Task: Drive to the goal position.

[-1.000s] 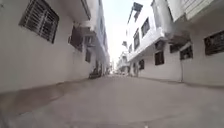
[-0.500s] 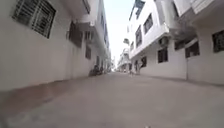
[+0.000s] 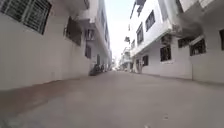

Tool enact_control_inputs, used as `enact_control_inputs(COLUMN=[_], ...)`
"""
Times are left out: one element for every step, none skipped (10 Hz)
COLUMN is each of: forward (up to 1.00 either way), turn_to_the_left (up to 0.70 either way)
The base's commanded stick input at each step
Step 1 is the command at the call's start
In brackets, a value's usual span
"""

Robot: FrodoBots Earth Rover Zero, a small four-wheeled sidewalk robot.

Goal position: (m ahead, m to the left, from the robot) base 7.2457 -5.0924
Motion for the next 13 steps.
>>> enact_control_inputs(forward=[0.7, 0.7, 0.7, 0.7, 0.7, 0.7, 0.7, 0.7, 0.7, 0.7, 0.7, 0.7, 0.7], turn_to_the_left=[0.0, 0.0, 0.0, 0.0, 0.0, 0.0, 0.0, 0.0, 0.0, 0.0, 0.0, 0.0, 0.0])
